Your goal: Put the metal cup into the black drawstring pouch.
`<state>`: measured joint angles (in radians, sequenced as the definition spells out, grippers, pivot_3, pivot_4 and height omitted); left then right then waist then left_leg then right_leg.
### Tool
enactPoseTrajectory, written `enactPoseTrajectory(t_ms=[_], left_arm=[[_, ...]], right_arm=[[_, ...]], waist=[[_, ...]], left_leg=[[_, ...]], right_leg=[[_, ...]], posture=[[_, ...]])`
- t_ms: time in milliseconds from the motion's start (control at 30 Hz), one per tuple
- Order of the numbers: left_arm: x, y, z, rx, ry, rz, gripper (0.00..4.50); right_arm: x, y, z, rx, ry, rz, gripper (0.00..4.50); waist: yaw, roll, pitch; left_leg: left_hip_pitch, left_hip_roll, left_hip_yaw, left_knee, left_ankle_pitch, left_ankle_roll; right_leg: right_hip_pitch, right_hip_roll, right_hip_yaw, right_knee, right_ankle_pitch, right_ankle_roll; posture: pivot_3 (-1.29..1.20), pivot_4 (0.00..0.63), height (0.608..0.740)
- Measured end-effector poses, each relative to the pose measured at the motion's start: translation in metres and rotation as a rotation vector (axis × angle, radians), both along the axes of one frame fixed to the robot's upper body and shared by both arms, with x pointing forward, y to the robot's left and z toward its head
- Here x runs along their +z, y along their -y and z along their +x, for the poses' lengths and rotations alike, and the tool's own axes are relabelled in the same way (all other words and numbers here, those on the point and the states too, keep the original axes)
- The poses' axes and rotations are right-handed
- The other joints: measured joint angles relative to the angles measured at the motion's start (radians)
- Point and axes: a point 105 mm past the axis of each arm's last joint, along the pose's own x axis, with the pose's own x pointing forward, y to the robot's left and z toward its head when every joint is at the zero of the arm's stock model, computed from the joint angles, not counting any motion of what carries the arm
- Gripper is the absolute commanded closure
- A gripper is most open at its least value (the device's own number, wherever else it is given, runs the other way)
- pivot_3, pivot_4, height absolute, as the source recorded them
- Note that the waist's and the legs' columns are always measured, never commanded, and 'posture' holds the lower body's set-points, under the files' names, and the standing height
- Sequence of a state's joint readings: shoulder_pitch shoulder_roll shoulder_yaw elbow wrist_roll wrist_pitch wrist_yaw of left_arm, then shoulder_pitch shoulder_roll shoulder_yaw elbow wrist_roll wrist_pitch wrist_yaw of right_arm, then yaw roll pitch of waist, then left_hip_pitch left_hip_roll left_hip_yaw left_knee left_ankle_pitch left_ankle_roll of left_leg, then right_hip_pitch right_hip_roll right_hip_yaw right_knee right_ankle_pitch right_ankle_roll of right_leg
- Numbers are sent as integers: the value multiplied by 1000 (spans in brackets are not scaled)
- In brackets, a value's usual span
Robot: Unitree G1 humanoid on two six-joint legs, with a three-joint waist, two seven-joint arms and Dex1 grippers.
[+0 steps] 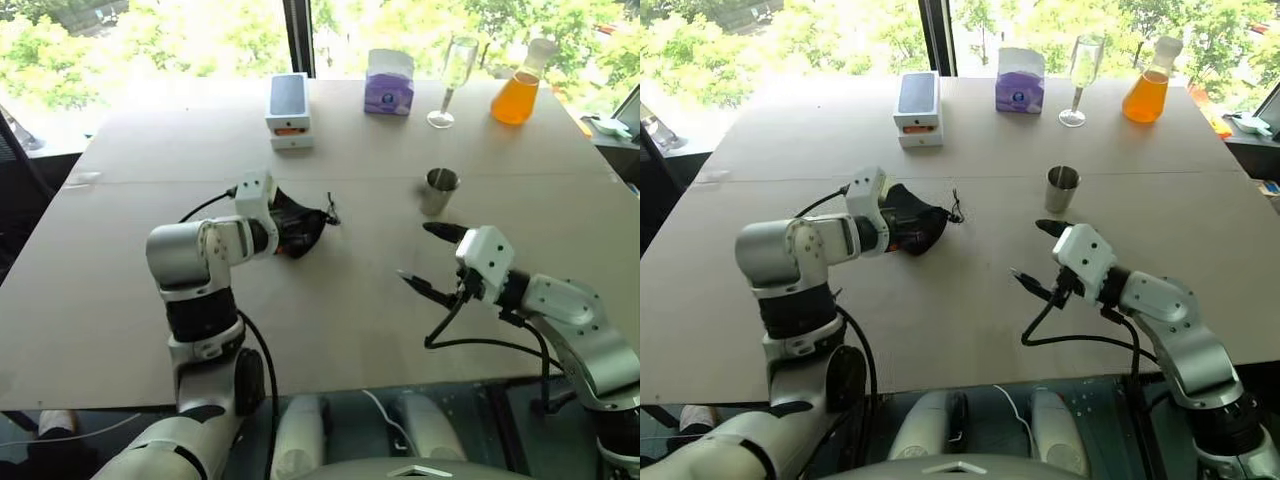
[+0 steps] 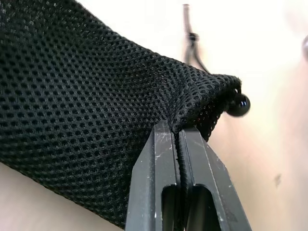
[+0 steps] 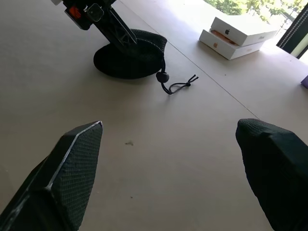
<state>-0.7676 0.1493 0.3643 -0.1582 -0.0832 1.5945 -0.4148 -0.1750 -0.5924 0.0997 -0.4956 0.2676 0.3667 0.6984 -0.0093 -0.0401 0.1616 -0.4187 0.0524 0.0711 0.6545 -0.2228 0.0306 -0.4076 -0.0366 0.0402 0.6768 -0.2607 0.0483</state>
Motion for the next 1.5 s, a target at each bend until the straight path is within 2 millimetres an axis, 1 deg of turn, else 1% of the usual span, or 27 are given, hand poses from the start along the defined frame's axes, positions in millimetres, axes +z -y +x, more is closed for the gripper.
enactPoseTrajectory(t_ms=[133,200,300,367,533,600,667,733,833,867,933,1067,1167,1300,1333,1367,1433,1500], left_arm=[[-12,10,3,18,-53,-80,4463],[-15,9,3,31,-66,-106,4463],[-19,5,4,66,-78,-160,4463],[-21,6,4,66,-86,-193,4463],[-19,11,4,43,-78,-217,4463],[-18,10,4,44,-78,-217,4463],[-17,12,5,40,-74,-217,4500],[-16,13,5,38,-71,-215,4500],[-15,16,5,34,-65,-219,4500],[-13,16,5,37,-56,-217,4500],[-11,16,4,37,-48,-218,4500],[-8,20,3,37,-31,-220,4500],[-6,18,2,44,-20,-218,4500],[-7,17,0,57,-13,-215,4500],[-7,18,0,58,-12,-216,4500],[-7,18,0,60,-12,-215,4500],[-7,18,0,62,-12,-215,4500],[-6,16,-1,71,-6,-213,4500]], right_arm=[[16,10,18,-81,41,-35,0],[22,15,24,-106,41,-70,0],[29,25,38,-185,36,-177,0],[35,25,46,-198,13,-207,0],[39,16,67,-184,-102,-255,0],[41,15,70,-177,-109,-268,0],[43,16,79,-188,-138,-292,526],[45,17,88,-193,-153,-329,526],[40,20,97,-193,-194,-391,526],[35,23,101,-187,-218,-422,526],[30,24,103,-180,-237,-448,526],[32,26,115,-172,-246,-493,526],[34,27,123,-173,-236,-526,526],[23,30,130,-158,-250,-571,526],[19,30,131,-152,-257,-582,780],[18,30,132,-148,-259,-586,1243],[15,30,133,-134,-266,-597,1391],[19,25,137,-124,-241,-610,2251]], waist=[[-5,0,0],[-4,0,0],[-5,0,0],[-4,0,0],[-4,0,0],[-3,0,0],[-4,0,0],[-4,0,0],[-4,0,0],[-4,0,0],[-4,0,0],[-5,0,0],[-5,0,0],[-5,0,0],[-5,0,0],[-5,0,0],[-5,0,0],[-7,1,1]], left_leg=[[0,0,0,0,0,0],[0,0,0,-1,0,0],[0,0,1,-1,0,0],[0,0,0,-1,0,0],[-1,0,0,-1,0,0],[-2,0,0,-1,0,0],[-2,0,0,-1,0,0],[-4,0,0,-1,0,0],[-5,0,0,-1,0,-1],[-7,0,0,-1,1,-2],[-10,0,-1,-1,2,-4],[-11,0,-1,-1,3,-5],[-12,0,-1,-1,3,-5],[-12,0,-1,-1,3,-5],[-12,0,-1,-1,3,-5],[-12,0,-1,-1,3,-5],[-12,0,-1,-1,3,-5],[-12,0,-1,-1,3,-6]], right_leg=[[0,0,0,0,0,0],[0,0,0,0,0,0],[-1,0,1,0,0,0],[-1,0,0,0,0,0],[-1,0,0,0,0,0],[-2,0,0,0,0,0],[-2,-1,0,0,0,0],[-4,-1,0,0,0,0],[-4,-1,-1,-1,0,0],[-7,-1,-1,-1,0,0],[-9,-1,-1,-1,0,0],[-11,-1,-2,-1,1,0],[-11,-1,-2,-1,1,0],[-11,-2,-2,-1,1,0],[-11,-2,-2,-1,1,0],[-11,-2,-2,-1,1,0],[-11,-3,-2,-1,1,0],[-11,-3,-2,-1,1,0]], posture=[[0,150,740],[0,150,740],[0,150,740],[0,150,740],[0,150,740],[0,150,740],[0,150,740],[0,150,740],[0,150,740],[0,150,740],[0,150,740],[0,150,740],[0,150,740],[0,150,740],[0,150,740],[0,150,740],[0,150,740],[0,150,740]])
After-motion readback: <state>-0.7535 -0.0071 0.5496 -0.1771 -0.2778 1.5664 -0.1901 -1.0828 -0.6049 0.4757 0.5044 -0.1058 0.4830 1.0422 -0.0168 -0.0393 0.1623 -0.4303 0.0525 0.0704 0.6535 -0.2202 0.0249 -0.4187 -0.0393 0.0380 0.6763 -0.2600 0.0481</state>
